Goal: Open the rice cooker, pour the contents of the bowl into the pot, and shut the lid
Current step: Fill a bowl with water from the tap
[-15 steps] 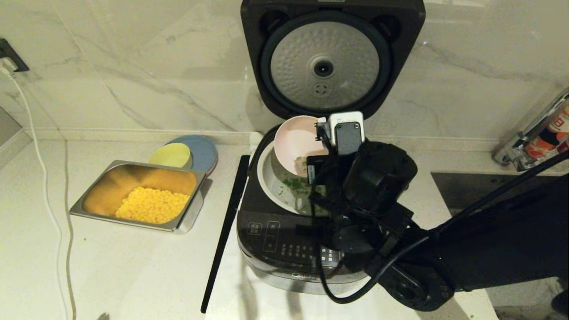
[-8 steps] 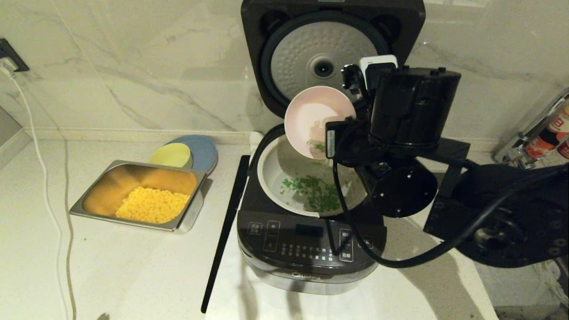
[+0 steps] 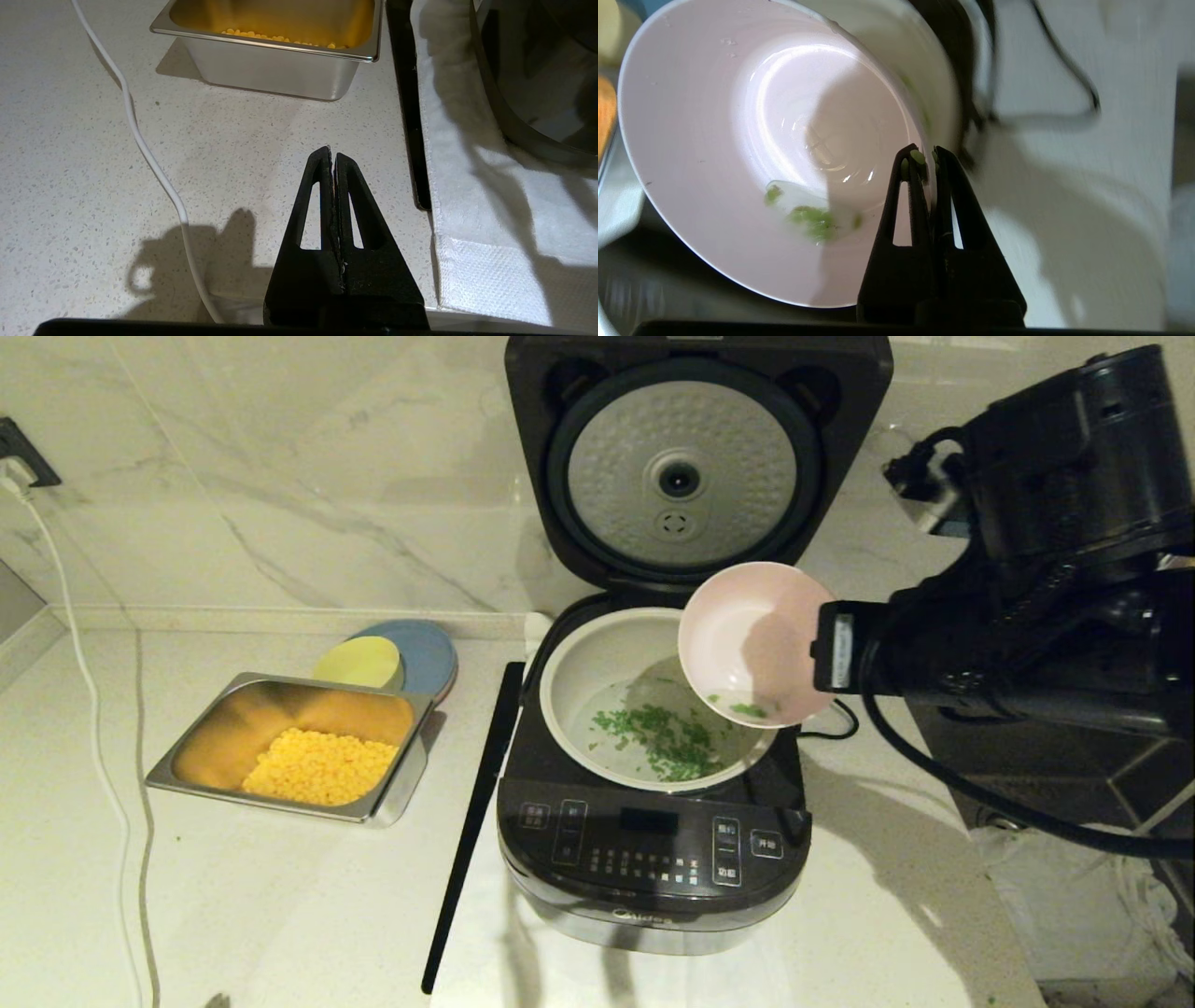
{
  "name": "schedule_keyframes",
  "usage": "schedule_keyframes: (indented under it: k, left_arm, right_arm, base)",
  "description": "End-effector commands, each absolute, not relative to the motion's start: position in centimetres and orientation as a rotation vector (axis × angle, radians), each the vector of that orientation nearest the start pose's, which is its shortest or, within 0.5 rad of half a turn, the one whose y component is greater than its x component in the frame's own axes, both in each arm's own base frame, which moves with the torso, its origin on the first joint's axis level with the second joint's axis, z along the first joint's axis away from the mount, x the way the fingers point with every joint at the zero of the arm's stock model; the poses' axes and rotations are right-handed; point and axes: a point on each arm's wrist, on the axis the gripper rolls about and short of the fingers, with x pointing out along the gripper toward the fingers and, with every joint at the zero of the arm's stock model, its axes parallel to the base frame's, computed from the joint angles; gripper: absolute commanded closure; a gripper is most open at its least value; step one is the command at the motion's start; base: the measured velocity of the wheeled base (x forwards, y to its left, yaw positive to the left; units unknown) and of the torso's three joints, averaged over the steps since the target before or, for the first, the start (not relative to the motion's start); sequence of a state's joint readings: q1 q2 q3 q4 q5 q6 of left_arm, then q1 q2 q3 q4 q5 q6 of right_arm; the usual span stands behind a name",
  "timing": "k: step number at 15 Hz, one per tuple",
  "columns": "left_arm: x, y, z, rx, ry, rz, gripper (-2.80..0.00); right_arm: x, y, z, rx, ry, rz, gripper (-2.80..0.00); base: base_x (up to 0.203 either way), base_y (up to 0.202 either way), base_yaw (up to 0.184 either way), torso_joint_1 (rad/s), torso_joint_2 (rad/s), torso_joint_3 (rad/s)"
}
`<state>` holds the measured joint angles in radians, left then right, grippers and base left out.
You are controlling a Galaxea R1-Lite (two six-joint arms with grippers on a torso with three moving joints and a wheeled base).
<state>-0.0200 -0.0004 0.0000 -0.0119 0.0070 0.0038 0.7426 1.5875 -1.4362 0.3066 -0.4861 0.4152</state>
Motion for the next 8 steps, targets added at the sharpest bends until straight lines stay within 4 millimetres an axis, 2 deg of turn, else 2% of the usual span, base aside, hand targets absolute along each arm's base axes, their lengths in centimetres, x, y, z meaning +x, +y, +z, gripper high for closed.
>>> schedule_keyframes:
  k: [1, 4, 8]
  left_arm:
    - [-2.2, 0.1, 7.4, 0.003, -0.005, -0.012, 0.0]
    - [-2.2, 0.1, 7.4, 0.004, -0.005, -0.012, 0.0]
    - [-2.2, 0.1, 7.4, 0.005, -0.005, -0.012, 0.0]
  right_arm:
    - [18.5, 13.7, 33.0, 0.215, 0.4, 0.181, 0.0]
    - [16.4, 8.8, 33.8, 0.263, 0.381, 0.095, 0.0]
    - [14.9, 4.1, 31.9, 0.307, 0.471, 0.006, 0.0]
  base:
    - [0.0, 0.0, 0.0, 0.0, 0.0, 0.0]
    - [0.0, 0.0, 0.0, 0.0, 0.0, 0.0]
    - [0.0, 0.0, 0.0, 0.0, 0.0, 0.0]
